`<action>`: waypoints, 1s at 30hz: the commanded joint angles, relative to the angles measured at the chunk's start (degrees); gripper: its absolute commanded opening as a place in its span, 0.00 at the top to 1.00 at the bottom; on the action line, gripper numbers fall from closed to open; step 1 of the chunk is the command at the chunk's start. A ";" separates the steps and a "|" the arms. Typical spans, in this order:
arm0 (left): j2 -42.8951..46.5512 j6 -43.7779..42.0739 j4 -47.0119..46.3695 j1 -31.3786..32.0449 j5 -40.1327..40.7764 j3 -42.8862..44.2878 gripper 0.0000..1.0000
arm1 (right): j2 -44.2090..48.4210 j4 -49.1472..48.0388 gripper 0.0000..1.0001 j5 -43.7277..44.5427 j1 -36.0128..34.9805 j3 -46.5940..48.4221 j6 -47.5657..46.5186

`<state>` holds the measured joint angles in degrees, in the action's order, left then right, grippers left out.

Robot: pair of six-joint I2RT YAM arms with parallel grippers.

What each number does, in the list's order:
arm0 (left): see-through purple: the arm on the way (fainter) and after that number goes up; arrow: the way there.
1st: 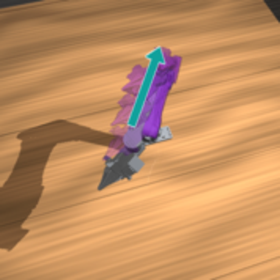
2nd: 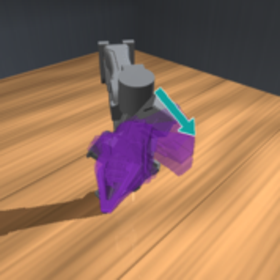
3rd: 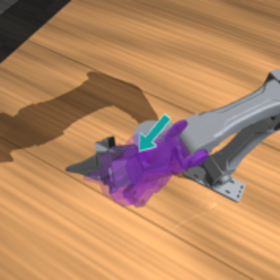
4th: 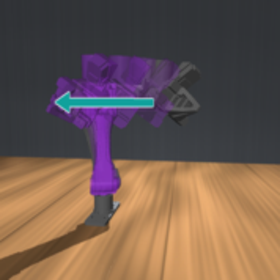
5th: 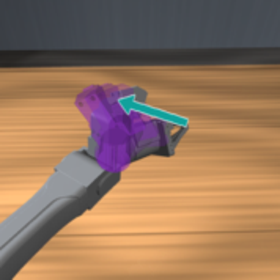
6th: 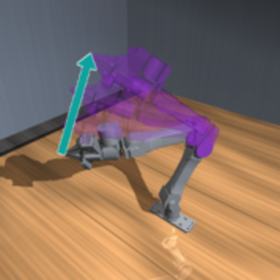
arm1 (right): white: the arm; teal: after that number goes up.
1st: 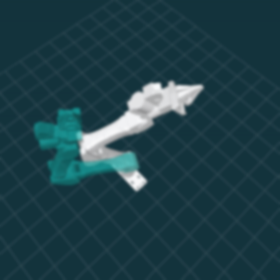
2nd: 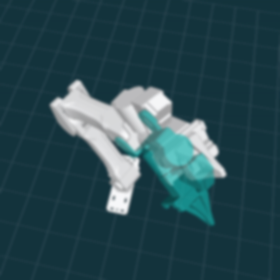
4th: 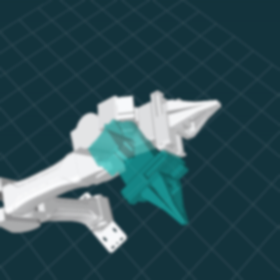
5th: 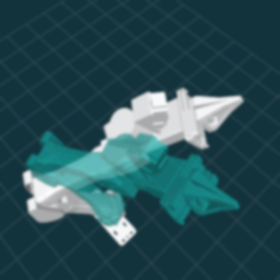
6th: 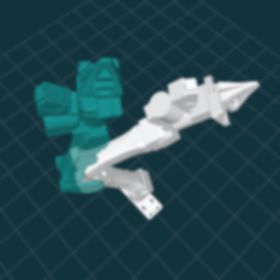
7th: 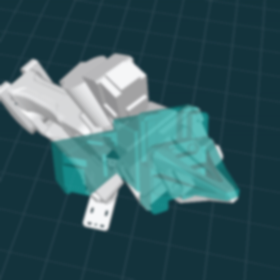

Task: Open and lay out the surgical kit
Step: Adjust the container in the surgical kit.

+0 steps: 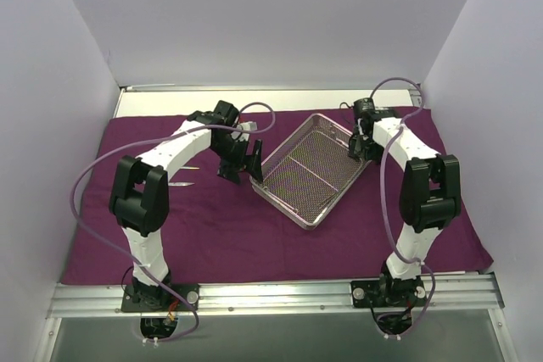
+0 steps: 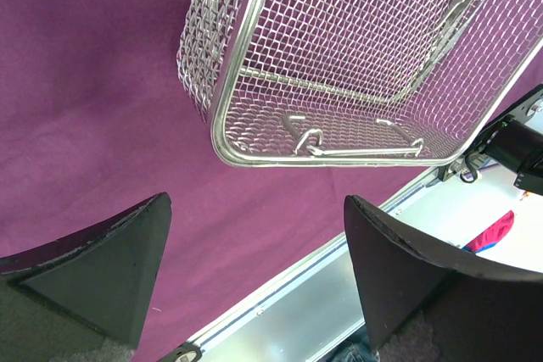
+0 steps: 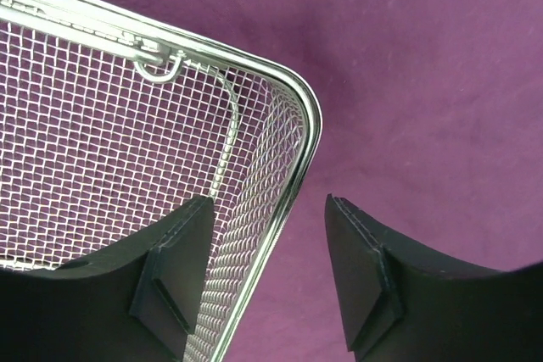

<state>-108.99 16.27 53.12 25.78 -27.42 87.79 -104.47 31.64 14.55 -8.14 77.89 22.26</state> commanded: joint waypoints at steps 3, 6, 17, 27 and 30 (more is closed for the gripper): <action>-0.70 0.25 0.14 -0.29 -1.40 3.18 0.09 | 1.02 0.45 0.49 -0.83 1.72 -1.86 3.67; -1.49 1.48 -1.00 -0.20 -2.72 2.83 0.10 | -0.12 -3.32 0.64 -3.02 3.30 -3.00 3.49; -3.42 3.50 -2.15 0.32 -3.78 4.15 0.11 | -2.50 -9.84 1.00 -10.24 4.54 -3.88 4.63; -3.51 4.82 -4.17 0.59 -2.82 4.32 0.11 | 14.09 -15.63 1.00 -4.90 1.91 -5.72 5.94; -2.55 4.65 -3.65 0.50 -1.94 4.93 0.12 | 20.69 -19.30 1.00 -3.21 1.46 -8.88 7.27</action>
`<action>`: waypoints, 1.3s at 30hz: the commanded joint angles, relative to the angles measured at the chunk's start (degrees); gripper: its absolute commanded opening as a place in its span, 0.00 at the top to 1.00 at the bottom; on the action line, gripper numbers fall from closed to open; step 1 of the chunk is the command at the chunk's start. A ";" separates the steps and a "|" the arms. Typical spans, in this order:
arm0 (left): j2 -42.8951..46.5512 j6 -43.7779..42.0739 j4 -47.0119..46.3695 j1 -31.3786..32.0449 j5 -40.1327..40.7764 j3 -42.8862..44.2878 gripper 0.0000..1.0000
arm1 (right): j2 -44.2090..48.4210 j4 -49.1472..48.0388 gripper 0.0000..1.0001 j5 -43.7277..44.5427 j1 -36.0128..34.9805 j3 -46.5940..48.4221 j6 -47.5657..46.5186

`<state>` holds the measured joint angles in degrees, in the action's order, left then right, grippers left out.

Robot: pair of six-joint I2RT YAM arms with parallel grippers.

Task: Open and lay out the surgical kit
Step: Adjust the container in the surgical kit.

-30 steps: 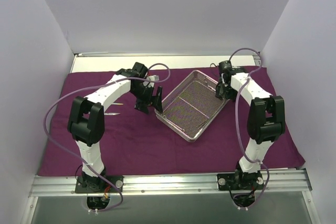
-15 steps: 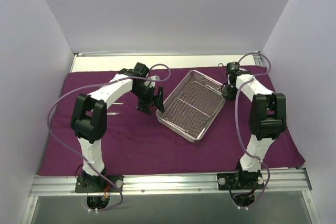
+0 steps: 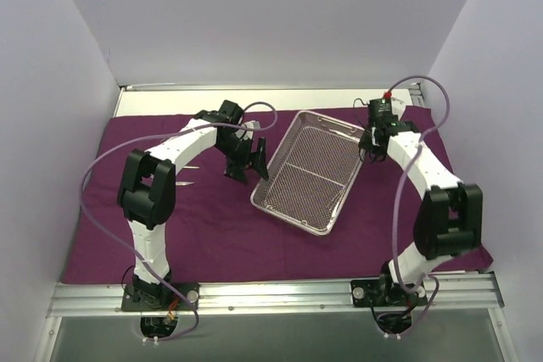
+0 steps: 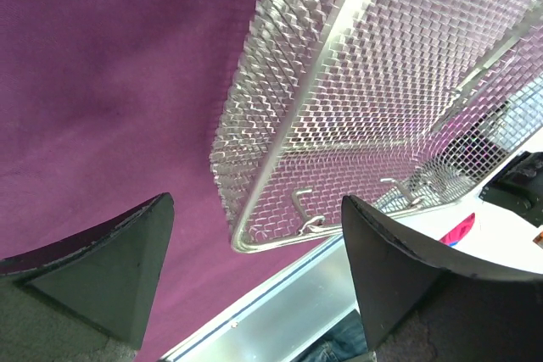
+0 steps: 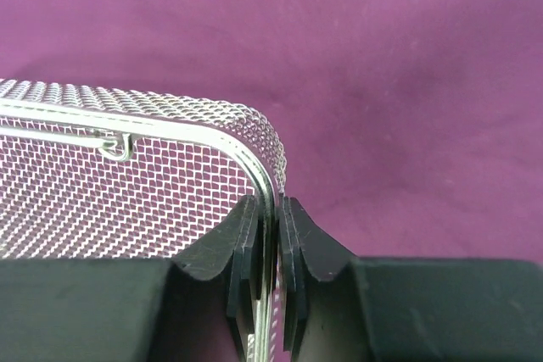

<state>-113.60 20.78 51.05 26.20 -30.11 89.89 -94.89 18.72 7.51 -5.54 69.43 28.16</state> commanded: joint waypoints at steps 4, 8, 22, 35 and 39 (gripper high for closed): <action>2.51 0.40 -1.83 0.08 1.54 3.01 0.11 | 8.68 -5.21 1.00 4.97 -1.40 1.39 0.31; 3.30 1.55 -2.26 0.00 1.37 2.66 0.11 | 13.86 -4.21 1.00 9.28 -5.97 0.63 -1.53; 2.88 0.95 0.62 -0.18 3.21 6.94 0.11 | 3.60 -6.44 1.00 5.60 -3.87 2.69 -6.09; 3.21 -0.82 1.69 -0.53 4.71 6.44 0.09 | 8.93 -2.72 1.00 7.52 -8.26 3.08 -5.40; 3.04 -0.91 1.60 -0.62 4.36 6.00 0.09 | 4.37 -0.17 1.00 4.55 -6.68 3.96 -5.22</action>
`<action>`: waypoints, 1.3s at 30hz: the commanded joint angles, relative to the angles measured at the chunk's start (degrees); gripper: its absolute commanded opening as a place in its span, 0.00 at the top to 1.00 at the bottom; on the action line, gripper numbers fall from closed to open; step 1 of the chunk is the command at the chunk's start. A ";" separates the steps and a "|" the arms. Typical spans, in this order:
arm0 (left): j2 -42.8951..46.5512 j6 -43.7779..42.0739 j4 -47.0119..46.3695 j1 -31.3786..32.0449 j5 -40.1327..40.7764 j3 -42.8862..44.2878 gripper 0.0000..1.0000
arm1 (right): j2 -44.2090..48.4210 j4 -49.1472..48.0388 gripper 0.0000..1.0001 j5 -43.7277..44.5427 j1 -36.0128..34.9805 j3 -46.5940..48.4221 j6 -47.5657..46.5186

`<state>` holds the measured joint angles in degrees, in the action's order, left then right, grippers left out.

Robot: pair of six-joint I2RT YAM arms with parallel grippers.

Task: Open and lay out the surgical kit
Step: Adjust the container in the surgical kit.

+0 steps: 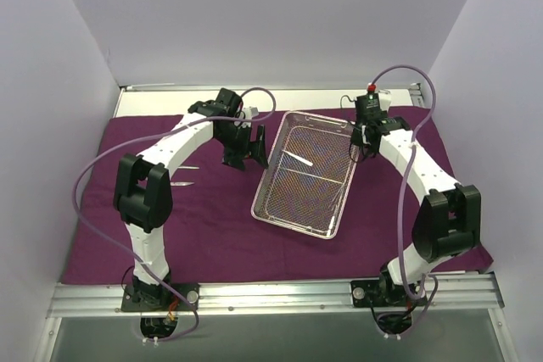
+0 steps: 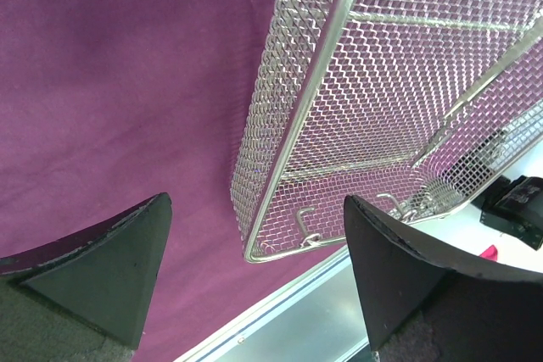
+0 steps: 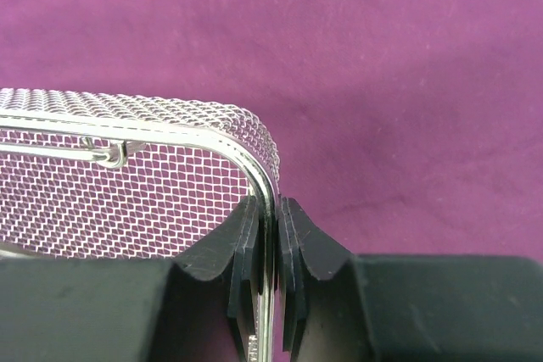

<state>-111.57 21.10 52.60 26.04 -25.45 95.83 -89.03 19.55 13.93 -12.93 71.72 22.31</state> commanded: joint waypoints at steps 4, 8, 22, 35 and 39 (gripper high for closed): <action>0.56 -2.29 1.89 -0.73 0.75 1.37 0.09 | -4.03 -2.76 0.89 -3.12 0.36 0.00 3.01; 0.91 -2.47 2.51 -1.61 1.02 1.90 0.09 | -8.60 -1.36 0.77 -2.51 0.89 1.57 1.08; 6.98 -2.82 0.49 -5.12 1.55 0.85 0.06 | -3.69 9.81 0.32 0.76 -6.92 10.81 -9.81; 11.01 -2.12 -0.38 -6.97 1.72 2.08 0.06 | -4.84 11.75 0.48 -9.98 -10.36 1.53 6.34; 12.60 -1.85 -1.27 -7.50 1.19 2.25 0.06 | -4.48 9.37 0.58 -13.31 -10.54 -5.27 9.51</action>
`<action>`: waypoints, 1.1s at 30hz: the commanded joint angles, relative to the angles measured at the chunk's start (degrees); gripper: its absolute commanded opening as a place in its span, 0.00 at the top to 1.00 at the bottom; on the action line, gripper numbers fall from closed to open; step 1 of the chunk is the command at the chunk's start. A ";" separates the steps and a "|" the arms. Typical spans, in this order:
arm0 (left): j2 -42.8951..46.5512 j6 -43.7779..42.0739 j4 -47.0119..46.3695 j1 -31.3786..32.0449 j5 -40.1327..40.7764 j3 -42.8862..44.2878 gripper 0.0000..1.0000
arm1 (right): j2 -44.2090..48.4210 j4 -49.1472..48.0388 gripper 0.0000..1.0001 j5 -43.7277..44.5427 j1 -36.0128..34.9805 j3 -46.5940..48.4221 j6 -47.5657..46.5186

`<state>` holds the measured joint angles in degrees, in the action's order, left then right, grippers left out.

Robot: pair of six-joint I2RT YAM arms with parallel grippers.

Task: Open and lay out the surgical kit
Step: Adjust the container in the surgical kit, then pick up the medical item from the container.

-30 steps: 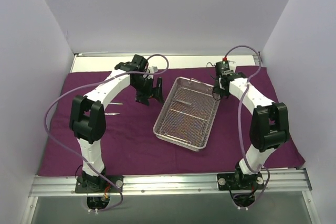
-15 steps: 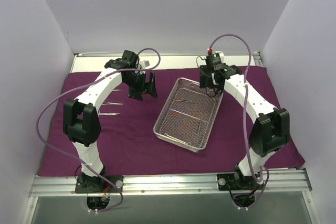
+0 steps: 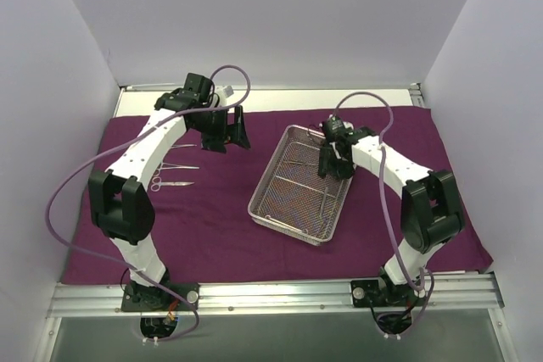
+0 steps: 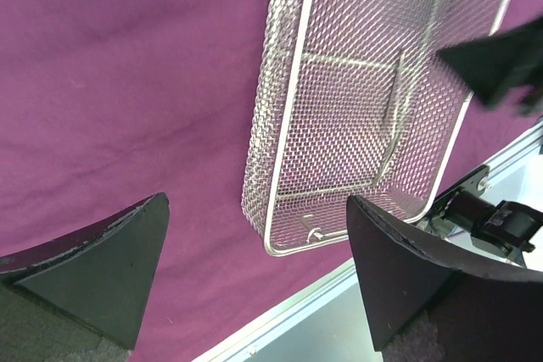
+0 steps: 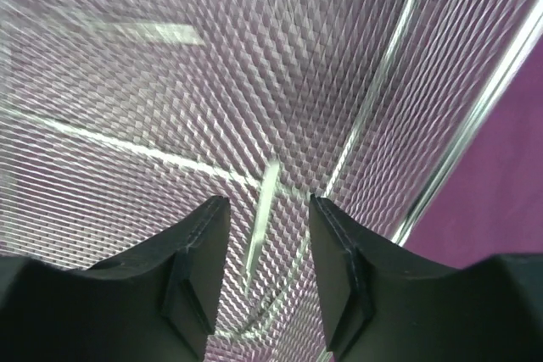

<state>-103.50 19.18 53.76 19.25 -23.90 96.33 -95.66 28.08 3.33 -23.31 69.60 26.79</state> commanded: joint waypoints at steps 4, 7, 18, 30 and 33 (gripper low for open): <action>4.10 -0.81 -0.06 -0.79 -0.27 3.59 0.03 | 0.91 -1.70 0.62 -5.70 -0.77 -6.41 6.61; 4.71 -0.72 0.21 -1.05 -0.01 3.51 0.01 | 0.65 -2.76 0.62 -6.06 -0.86 -7.46 6.88; 7.44 -0.28 0.91 -1.67 2.01 1.05 0.01 | -1.02 -2.06 0.66 -6.59 -1.65 -11.16 8.63; 8.05 0.68 1.26 -1.75 1.67 -0.71 0.06 | -4.28 -3.29 0.88 -6.94 -2.79 -10.02 7.23; 8.40 0.68 0.83 -1.75 0.71 -1.84 0.06 | -3.14 -1.11 1.00 -6.41 -2.79 -7.65 6.88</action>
<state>-97.95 19.49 54.59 17.85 -22.50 95.53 -98.30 24.49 -3.29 -25.23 59.02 33.65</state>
